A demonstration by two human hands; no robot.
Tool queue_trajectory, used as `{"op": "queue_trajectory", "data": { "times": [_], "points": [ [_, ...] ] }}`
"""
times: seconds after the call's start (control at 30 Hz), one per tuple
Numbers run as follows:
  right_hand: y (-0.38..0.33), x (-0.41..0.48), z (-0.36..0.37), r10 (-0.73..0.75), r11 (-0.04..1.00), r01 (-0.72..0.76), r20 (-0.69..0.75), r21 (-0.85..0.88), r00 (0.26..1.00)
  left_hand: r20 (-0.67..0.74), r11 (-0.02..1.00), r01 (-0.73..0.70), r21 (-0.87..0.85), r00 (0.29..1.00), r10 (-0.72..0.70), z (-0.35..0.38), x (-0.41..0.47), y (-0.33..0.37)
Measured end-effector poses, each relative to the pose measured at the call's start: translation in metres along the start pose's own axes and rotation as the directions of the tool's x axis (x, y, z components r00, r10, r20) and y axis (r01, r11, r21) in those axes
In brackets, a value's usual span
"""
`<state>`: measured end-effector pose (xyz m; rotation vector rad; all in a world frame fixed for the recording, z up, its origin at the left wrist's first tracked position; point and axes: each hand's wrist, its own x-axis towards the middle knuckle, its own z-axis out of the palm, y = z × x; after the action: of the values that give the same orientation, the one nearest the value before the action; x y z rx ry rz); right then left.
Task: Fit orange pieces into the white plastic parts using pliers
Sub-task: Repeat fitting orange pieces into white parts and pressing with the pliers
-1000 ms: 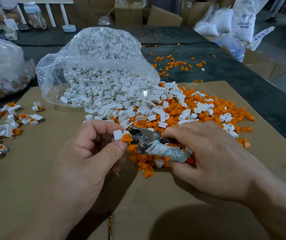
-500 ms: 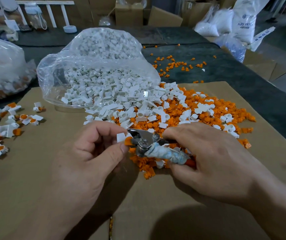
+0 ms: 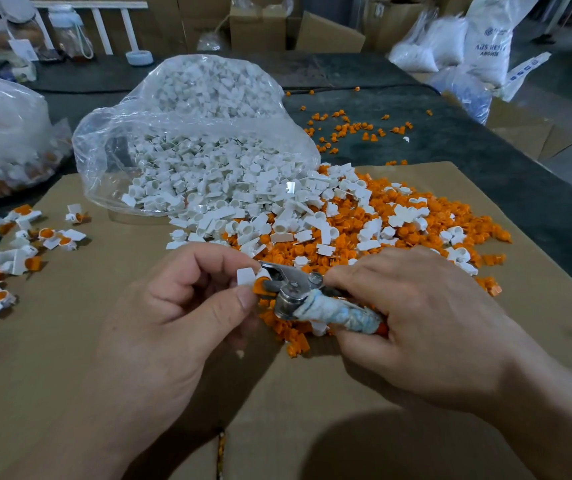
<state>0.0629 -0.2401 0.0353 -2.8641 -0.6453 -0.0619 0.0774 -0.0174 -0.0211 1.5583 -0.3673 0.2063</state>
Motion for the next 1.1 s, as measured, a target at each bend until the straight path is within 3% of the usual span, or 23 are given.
{"op": "queue_trajectory", "data": {
  "times": [0.6, 1.0, 1.1],
  "points": [
    [-0.003, -0.002, -0.001, 0.023, 1.0, -0.023, -0.019, -0.01, 1.0, -0.013, 0.996, -0.009, -0.085, 1.0, 0.008, 0.006, -0.002, 0.007],
    [-0.005, -0.002, 0.001, 0.032, 0.998, -0.035, -0.059, -0.051, 0.998, -0.018, 0.997, 0.003, -0.075, 1.0, -0.005, 0.006, -0.001, 0.011],
    [-0.003, -0.002, 0.005, 0.052, 0.998, -0.054, -0.051, -0.034, 0.997, -0.028, 1.0, -0.005, 0.0, 1.0, 0.005, 0.006, -0.001, 0.012]
  ]
}}
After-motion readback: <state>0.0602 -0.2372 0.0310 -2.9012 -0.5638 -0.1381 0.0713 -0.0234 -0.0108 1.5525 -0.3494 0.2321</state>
